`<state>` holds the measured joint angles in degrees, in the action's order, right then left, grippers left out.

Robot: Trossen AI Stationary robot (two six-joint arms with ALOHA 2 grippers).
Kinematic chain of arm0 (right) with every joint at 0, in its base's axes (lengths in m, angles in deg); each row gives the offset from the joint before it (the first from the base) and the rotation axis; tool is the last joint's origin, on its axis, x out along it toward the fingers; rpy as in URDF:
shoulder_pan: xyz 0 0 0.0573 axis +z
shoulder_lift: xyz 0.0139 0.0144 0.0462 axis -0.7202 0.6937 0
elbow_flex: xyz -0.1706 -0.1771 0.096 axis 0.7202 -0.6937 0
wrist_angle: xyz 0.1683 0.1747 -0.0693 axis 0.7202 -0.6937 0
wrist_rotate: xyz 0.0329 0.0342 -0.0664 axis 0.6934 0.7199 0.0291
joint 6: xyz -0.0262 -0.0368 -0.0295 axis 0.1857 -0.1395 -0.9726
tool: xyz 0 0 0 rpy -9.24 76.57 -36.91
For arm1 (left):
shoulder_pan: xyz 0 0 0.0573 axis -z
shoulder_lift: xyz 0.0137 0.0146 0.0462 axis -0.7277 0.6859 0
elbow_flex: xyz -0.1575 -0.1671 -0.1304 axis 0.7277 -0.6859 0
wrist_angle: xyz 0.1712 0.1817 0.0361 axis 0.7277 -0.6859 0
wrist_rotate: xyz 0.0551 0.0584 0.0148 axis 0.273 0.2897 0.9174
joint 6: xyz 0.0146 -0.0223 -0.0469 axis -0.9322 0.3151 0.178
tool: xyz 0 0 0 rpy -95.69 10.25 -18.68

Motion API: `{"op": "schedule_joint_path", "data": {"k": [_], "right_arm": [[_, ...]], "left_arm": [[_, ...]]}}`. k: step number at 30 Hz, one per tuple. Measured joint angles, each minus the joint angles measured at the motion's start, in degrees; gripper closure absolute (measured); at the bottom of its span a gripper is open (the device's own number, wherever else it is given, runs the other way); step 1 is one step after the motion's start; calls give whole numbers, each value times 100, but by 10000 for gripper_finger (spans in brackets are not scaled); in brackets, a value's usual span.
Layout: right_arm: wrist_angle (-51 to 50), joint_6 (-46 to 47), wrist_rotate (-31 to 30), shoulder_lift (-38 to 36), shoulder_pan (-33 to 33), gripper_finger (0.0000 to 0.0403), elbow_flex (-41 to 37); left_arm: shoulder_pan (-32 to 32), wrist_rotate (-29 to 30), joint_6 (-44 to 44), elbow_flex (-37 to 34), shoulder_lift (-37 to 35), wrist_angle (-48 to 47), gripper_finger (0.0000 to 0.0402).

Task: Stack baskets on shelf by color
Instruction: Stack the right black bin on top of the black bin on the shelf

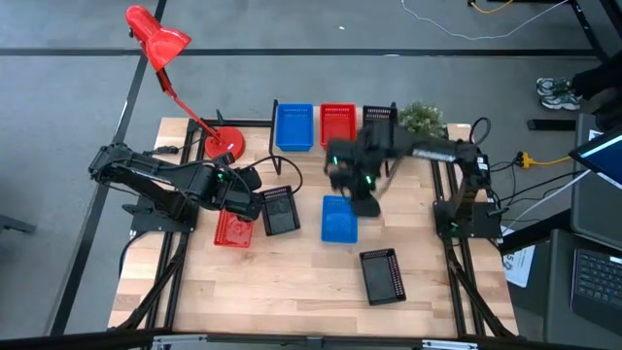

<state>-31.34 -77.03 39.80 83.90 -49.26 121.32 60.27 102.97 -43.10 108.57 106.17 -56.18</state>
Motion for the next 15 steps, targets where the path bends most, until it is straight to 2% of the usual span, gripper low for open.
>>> {"op": "schedule_joint_path", "data": {"k": [5, 9, 15], "right_arm": [[297, 910, -219, -455, 1019, 236, -1397], [1121, 2223, -572, -732, 1851, 236, -2488], [2385, 3795, -732, -784, 2973, 236, -3723]], "left_arm": [[25, 0, 0, 0, 0, 2, 314], [24, -2, 2, 0, 0, 11, 314], [23, -2, 4, 0, 0, 48, 314]]}}
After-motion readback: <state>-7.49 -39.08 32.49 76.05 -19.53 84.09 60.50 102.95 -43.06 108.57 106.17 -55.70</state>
